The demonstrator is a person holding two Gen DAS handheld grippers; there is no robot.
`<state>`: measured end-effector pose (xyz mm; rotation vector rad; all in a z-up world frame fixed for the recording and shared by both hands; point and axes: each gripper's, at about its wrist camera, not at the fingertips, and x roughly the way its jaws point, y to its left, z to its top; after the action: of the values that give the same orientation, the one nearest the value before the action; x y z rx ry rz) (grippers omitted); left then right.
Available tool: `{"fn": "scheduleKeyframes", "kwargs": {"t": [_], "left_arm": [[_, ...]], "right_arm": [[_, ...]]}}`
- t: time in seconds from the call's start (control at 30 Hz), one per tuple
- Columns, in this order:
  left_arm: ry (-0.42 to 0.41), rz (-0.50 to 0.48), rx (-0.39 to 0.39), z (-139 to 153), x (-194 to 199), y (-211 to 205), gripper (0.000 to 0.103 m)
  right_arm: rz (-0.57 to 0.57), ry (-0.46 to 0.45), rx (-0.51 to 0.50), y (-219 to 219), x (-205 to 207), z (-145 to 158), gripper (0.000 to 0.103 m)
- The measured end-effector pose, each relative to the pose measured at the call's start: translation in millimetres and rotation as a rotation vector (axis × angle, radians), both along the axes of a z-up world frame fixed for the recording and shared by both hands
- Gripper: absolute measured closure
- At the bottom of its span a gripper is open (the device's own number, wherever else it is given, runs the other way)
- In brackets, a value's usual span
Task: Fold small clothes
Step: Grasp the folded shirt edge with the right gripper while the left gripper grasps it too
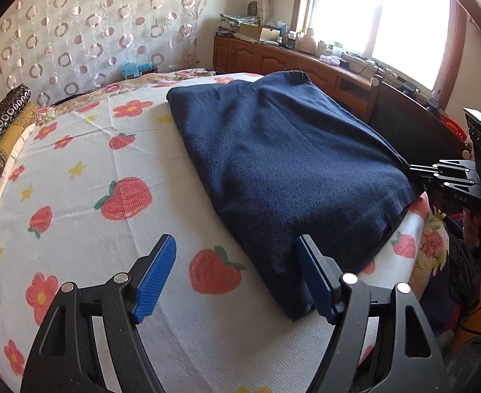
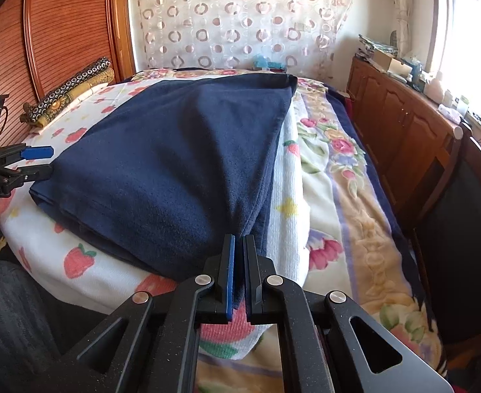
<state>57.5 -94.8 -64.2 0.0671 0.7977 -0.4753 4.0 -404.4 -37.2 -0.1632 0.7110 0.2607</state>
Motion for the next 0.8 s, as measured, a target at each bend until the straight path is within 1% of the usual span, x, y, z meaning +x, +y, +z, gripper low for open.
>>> {"fn": "scheduleKeyframes", "kwargs": {"t": [0.07,0.1,0.13,0.17,0.2,0.23,0.27,0.3,0.37,0.4,0.43,0.53,0.73,0.77,0.8], "left_arm": [[0.0,-0.009,-0.019,0,-2,1,0.027],[-0.003,-0.012,-0.03,1,-3,1,0.027],[-0.006,-0.011,-0.034,2,-4,2,0.027],[-0.01,-0.01,-0.035,3,-4,2,0.029],[-0.013,-0.012,-0.038,3,-5,3,0.032],[-0.012,-0.017,-0.041,4,-5,3,0.038],[-0.008,-0.022,-0.046,3,-6,3,0.044],[0.0,-0.03,-0.054,2,-7,2,0.047],[0.015,-0.041,-0.061,0,-8,1,0.056],[0.023,-0.045,-0.061,-1,-8,1,0.058],[0.028,-0.047,-0.059,-2,-8,0,0.059],[0.041,-0.058,-0.058,-5,-10,-1,0.06],[0.041,-0.077,-0.046,-4,-14,-2,0.06],[0.041,-0.079,-0.046,-4,-14,-2,0.061],[0.039,-0.082,-0.044,-3,-15,-3,0.066]], "right_arm": [[-0.007,-0.003,-0.052,6,1,-2,0.081],[-0.012,-0.01,-0.073,8,1,-3,0.079],[-0.017,-0.023,-0.084,8,1,-3,0.075],[-0.024,-0.025,-0.084,9,1,-3,0.07],[-0.034,-0.022,-0.078,8,3,-2,0.067],[-0.041,-0.019,-0.071,6,4,-3,0.064],[-0.044,-0.016,-0.063,5,5,-3,0.063],[-0.042,-0.009,-0.053,4,6,-3,0.063],[-0.036,0.02,0.001,0,7,-3,0.063],[-0.03,0.037,0.032,-3,8,-3,0.063],[-0.022,0.052,0.052,-4,8,-4,0.063],[0.017,0.056,0.038,0,5,-4,0.063],[0.045,0.089,0.083,-8,11,-4,0.063],[0.049,0.09,0.086,-9,12,-3,0.065],[0.05,0.086,0.079,-9,12,-4,0.071]]}}
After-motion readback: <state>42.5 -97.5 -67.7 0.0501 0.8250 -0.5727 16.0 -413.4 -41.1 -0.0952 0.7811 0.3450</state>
